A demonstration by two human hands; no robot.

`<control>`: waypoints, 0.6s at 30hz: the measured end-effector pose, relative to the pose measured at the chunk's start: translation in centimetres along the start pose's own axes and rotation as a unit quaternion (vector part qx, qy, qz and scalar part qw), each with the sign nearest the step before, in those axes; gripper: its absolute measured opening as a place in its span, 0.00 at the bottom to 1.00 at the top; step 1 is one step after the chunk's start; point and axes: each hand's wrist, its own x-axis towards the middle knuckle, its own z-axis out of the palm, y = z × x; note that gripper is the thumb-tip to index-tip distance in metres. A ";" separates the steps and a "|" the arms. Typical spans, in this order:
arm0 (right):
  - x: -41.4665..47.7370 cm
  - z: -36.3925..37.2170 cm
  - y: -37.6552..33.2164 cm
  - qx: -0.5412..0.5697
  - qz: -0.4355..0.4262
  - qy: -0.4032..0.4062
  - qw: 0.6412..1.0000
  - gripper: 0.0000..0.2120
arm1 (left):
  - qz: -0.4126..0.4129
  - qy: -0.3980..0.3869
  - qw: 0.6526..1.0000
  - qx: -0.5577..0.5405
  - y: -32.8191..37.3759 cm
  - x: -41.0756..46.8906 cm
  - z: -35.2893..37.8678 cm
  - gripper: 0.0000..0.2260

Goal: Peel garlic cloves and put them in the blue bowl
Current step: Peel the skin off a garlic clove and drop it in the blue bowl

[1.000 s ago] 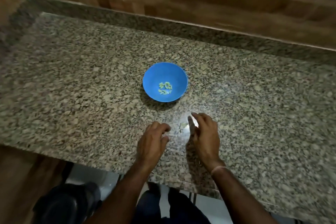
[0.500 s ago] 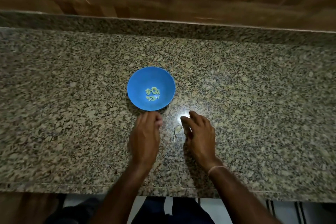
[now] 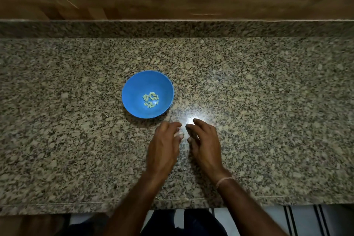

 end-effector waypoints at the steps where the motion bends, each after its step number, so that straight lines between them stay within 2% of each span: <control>1: -0.1 -0.2 0.1 0.026 -0.002 0.003 1.000 0.18 | -0.017 -0.016 1.000 0.010 0.0 -0.6 1.4 0.16; 4: -0.6 -0.7 -0.1 0.131 0.018 -0.007 0.991 0.15 | -0.043 -0.011 0.999 0.011 0.2 -0.8 3.0 0.16; 6: -0.6 -1.1 -0.3 0.206 0.070 -0.021 0.976 0.13 | -0.084 0.007 0.995 -0.061 0.9 -0.8 3.1 0.13; 7: -0.6 -1.4 -0.4 0.257 0.109 -0.040 0.959 0.13 | -0.128 0.017 0.985 -0.119 1.3 -0.7 3.1 0.12; 10: -0.8 -2.1 -0.6 0.401 0.193 -0.090 0.891 0.09 | -0.260 0.030 0.921 -0.289 1.9 -1.0 3.3 0.13; 12: -0.7 -2.7 -0.5 0.443 0.217 -0.098 0.865 0.07 | -0.277 0.029 0.894 -0.351 2.5 -1.5 3.5 0.13; 14: -0.5 -3.2 -0.4 0.456 0.225 -0.100 0.855 0.07 | -0.285 0.042 0.875 -0.388 3.4 -1.9 3.4 0.16; 18: -0.3 -4.5 -0.9 0.507 0.254 -0.120 0.815 0.08 | -0.288 0.094 0.876 -0.376 5.0 -2.1 3.1 0.16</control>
